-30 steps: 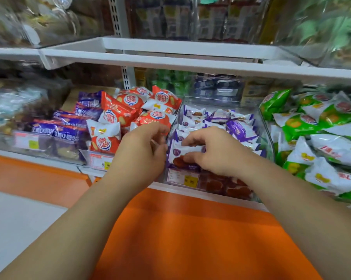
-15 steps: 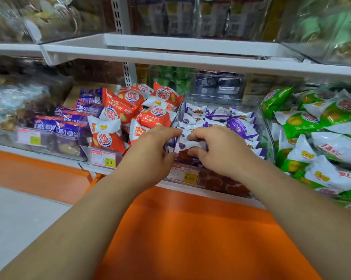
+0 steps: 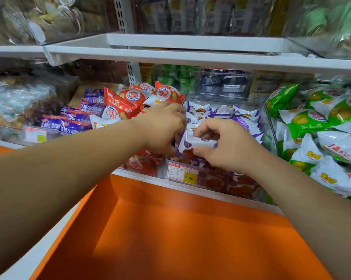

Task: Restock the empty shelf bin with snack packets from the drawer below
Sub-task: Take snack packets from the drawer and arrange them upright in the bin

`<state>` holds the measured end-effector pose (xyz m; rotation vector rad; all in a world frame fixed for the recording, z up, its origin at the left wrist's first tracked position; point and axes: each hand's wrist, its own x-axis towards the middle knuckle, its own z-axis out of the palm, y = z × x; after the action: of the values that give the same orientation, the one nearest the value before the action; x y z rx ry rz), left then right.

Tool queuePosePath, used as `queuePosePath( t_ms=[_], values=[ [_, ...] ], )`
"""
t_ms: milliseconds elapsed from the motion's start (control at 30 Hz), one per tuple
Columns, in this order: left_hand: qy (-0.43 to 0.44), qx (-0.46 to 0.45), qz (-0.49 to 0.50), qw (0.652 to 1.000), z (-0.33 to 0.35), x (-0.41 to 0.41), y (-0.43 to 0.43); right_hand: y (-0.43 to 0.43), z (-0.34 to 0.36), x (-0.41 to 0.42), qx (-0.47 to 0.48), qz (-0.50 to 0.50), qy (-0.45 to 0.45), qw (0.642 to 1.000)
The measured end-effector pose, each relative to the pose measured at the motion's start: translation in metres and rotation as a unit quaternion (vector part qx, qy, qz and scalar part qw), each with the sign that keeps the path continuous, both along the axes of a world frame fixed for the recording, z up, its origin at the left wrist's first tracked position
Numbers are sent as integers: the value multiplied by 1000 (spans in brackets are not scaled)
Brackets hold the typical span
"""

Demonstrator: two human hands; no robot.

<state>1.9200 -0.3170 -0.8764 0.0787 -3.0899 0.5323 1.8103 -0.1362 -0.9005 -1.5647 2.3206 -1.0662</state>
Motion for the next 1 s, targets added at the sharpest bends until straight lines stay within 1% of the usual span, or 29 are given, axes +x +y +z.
queuePosePath(
  t_ms=[67,167,300,367,400,533,667,767,800,867,967,1000],
  values=[
    [-40,30,-22,998,-1,-13,-7,2,-1,1,10,12,14,1000],
    [-44,76,-44,995,-2,-22,-17,1,-6,2,34,0,41,999],
    [-24,77,-93,992,-9,-27,-27,-5,-10,15,26,14,63,998],
    [-26,78,-105,991,-11,-28,-30,-9,-13,21,34,5,109,993],
    [-33,72,-101,992,-10,-29,-31,-11,-13,22,39,-5,129,991],
    [-91,28,-60,994,1,-33,-26,-11,-11,18,51,-22,142,988],
    [-127,19,-31,991,4,-35,-21,-8,-11,21,55,-11,214,975],
    [-166,-23,3,986,6,-41,-18,-7,-10,16,54,-2,205,977],
    [-171,-15,15,985,6,-42,-17,-6,-9,15,56,-2,206,977],
    [-165,30,17,986,8,-43,-15,-3,-10,14,45,-3,237,970],
    [-126,69,-23,989,7,-41,-22,-3,-17,21,-16,-1,292,956],
    [-109,88,-36,989,6,-40,-24,-5,-20,25,-23,-5,303,953]
  ],
)
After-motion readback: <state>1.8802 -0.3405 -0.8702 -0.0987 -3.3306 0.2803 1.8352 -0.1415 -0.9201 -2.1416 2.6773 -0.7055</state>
